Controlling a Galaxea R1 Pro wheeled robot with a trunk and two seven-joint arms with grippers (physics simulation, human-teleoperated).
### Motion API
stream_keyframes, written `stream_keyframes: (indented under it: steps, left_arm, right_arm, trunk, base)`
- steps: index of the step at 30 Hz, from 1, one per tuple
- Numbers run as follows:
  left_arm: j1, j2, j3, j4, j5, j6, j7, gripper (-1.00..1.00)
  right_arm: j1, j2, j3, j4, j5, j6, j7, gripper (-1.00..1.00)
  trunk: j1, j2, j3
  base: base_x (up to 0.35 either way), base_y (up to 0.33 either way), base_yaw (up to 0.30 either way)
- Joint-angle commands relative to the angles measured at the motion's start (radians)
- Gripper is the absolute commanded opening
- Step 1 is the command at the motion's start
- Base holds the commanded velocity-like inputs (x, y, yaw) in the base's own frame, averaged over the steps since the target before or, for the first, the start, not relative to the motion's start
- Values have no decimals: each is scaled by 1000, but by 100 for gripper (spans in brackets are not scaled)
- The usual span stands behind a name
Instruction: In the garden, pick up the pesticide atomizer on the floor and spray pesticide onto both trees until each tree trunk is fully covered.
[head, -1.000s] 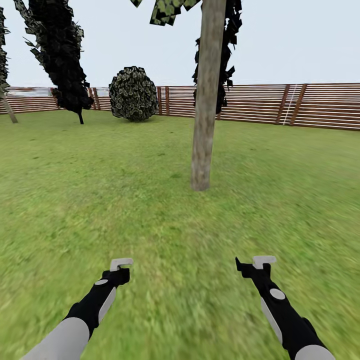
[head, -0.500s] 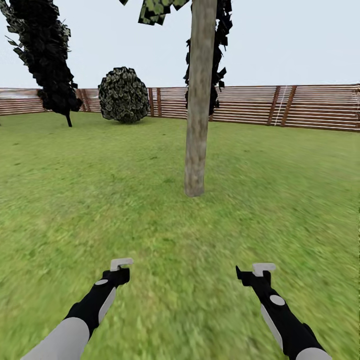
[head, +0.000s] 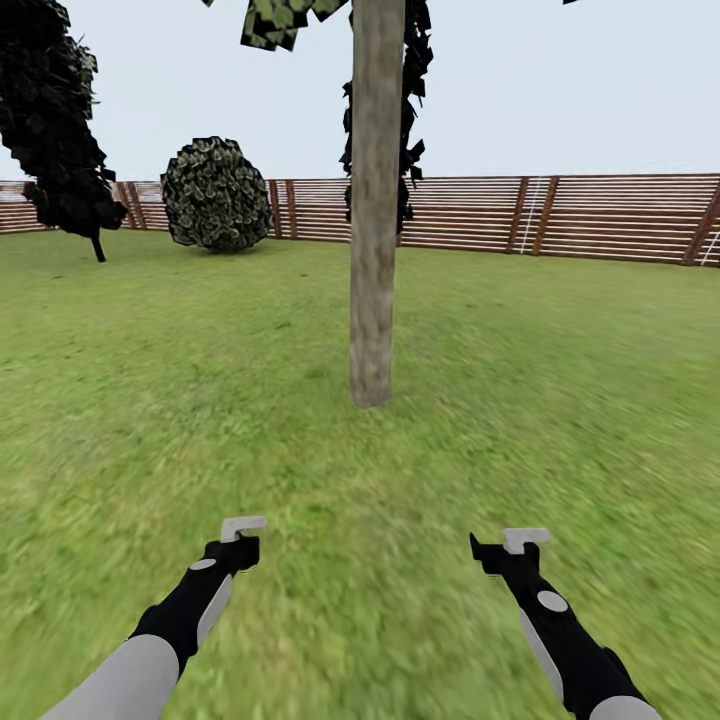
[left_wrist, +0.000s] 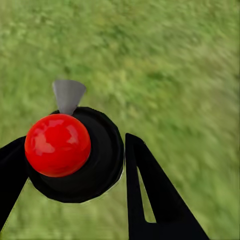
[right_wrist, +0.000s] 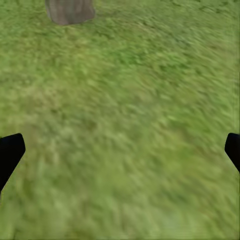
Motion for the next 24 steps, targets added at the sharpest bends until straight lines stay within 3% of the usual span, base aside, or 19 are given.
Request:
stream_keyframes:
  steps: [1,24]
  left_arm:
    - [0,0,0,0,0,0,0,-100]
    - [0,0,-5,0,0,0,0,-100]
  right_arm:
    - [0,0,0,0,0,0,0,100]
    - [0,1,1,14,2,0,-2,100]
  trunk:
    - [0,0,0]
    - [0,0,0]
  base:
    - [338,85,-8]
    - [338,85,-1]
